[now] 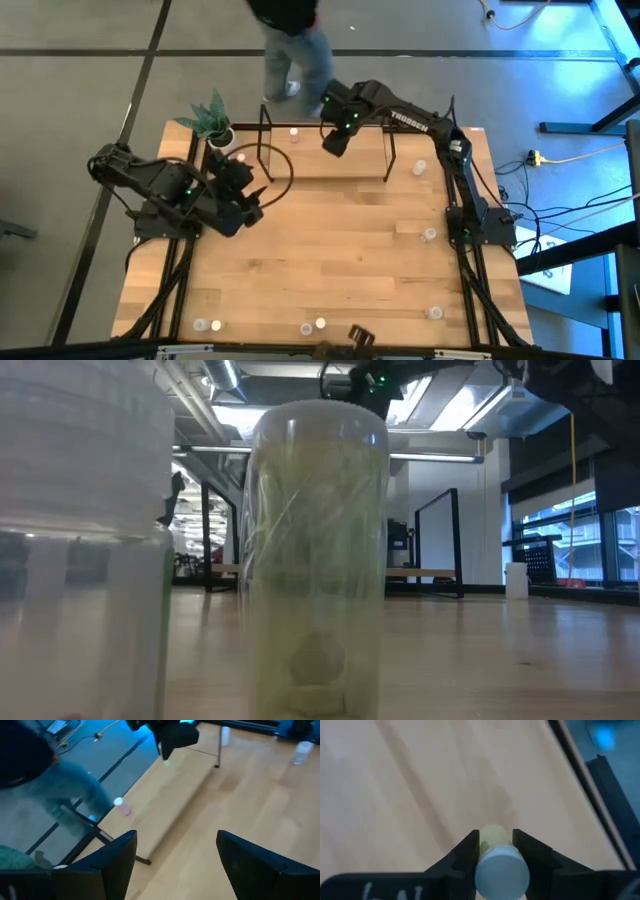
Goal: Pick and place medicine bottles onto shelf by color
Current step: Put the top yellow pill bottle on the shelf
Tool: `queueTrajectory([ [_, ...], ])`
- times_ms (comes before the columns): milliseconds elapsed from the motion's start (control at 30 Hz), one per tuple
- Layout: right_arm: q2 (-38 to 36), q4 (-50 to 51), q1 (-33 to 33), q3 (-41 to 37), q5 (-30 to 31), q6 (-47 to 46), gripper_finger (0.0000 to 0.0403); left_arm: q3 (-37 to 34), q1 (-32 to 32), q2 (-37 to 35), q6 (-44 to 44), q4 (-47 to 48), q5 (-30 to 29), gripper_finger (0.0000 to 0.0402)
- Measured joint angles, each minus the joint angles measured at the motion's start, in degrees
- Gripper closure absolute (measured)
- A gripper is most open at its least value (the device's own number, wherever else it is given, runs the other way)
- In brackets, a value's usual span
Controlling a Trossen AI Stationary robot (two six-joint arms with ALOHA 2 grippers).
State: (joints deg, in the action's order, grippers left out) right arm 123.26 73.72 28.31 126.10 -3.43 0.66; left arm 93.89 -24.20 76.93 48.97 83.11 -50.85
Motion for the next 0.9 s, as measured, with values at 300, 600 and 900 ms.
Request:
queueTrajectory([
  [300,1.49,-1.60,2.24,-0.02,4.40,6.30,0.0291,0.00,5.08,-0.02,-0.01,-0.04,0.07,0.0134],
  [600,4.52,-3.10,2.41,-0.02,4.91,7.57,0.0295,0.00,7.56,-0.01,0.00,-0.05,0.93,0.0134],
  [900,7.55,-0.98,4.28,-0.04,4.94,8.86,0.0296,0.00,7.73,0.00,0.15,-0.04,1.01,0.0134],
])
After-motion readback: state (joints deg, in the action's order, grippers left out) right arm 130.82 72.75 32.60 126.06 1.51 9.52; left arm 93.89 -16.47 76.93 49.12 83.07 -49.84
